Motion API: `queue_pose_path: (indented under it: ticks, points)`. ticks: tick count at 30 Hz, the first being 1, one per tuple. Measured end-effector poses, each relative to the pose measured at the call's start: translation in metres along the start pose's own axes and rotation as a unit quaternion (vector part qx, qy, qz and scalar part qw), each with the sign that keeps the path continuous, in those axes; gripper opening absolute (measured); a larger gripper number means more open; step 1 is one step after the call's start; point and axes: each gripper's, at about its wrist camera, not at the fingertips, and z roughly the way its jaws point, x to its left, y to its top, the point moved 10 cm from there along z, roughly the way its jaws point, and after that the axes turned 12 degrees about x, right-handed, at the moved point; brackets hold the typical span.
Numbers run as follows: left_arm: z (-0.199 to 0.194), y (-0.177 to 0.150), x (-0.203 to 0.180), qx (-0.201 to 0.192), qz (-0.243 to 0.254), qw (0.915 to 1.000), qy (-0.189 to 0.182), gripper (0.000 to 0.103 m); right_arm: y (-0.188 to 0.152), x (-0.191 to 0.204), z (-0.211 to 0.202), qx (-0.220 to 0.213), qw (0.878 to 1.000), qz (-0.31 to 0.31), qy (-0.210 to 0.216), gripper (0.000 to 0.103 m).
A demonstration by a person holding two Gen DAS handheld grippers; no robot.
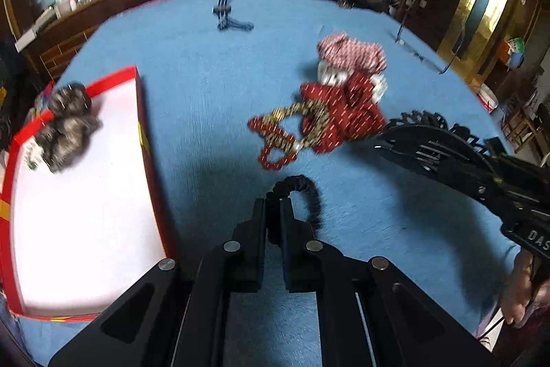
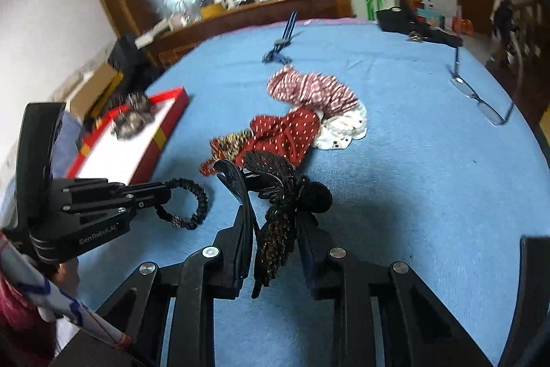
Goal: Organize jewelry
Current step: 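Grasp the black claw clip with the right tool, then carry the hair tie into the red box and release it while the right tool carries the claw clip, then lower the hair tie into the box while the right tool releases the claw clip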
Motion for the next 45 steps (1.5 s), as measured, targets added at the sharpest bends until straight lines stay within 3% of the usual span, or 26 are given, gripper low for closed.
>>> queue_pose_path:
  ticks: [3,14,45]
  points:
    - [-0.017,0.001,-0.004,-0.022,0.005,0.9997,0.007,0.007,0.001,0.001,-0.010,-0.014,1.000,0.013,0.001,0.029]
    - [-0.041,0.010,-0.006,-0.098,0.012,0.9906,0.094,0.007,-0.005,0.008,-0.020,-0.030,0.999,0.031,-0.006,0.029]
    - [-0.049,0.007,0.019,-0.123,-0.004,0.9866,0.107,0.007,0.003,0.035,-0.007,-0.008,1.000,0.016,0.008,0.029]
